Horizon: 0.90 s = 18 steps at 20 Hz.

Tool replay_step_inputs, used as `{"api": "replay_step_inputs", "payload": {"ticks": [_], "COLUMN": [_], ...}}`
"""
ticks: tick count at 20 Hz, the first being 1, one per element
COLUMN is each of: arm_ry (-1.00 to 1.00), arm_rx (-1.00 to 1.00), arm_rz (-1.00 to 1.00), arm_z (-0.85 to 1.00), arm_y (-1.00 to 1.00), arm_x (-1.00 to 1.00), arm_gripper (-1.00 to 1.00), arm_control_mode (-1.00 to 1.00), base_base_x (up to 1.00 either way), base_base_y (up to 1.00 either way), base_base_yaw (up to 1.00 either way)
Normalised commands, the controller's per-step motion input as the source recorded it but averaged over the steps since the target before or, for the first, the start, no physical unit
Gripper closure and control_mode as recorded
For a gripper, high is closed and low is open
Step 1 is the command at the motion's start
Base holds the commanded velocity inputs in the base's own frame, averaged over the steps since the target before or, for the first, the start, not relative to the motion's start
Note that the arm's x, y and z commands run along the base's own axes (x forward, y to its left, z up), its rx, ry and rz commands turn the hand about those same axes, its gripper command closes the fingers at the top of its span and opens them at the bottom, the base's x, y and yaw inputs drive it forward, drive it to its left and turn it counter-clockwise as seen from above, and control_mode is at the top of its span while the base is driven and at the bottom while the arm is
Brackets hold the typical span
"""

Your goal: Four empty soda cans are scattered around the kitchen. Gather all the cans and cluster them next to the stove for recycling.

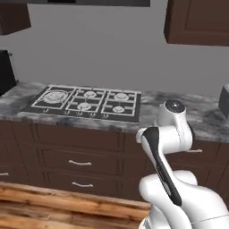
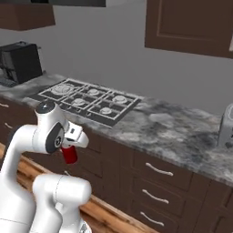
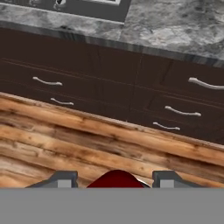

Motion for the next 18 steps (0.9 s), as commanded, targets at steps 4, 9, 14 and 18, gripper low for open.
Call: {"api": "replay_step_inputs", "payload": {"ticks": [4, 9, 14, 18], "arm_ry": [0.0, 0.0, 0.0, 0.0], "arm_rx": [0.0, 0.0, 0.0, 0.0], "arm_rz": [0.0, 0.0, 0.0, 0.0], "arm_z": [0.0, 0.0, 0.0, 0.0], "arm_y": [0.0, 0.0, 0.0, 0.0], "arm_x": [0.0, 0.0, 0.0, 0.0], "arm_gripper": [1.0, 1.0, 1.0, 1.0], "arm_control_mode": [1.0, 1.0, 1.0, 1.0], "base_base_x": [0.32, 0.15, 0.0, 0.05], "base_base_y": [0.01, 0.0, 0.0, 0.08], "base_base_yaw": [-0.26, -0.32, -0.44, -0.44]}}
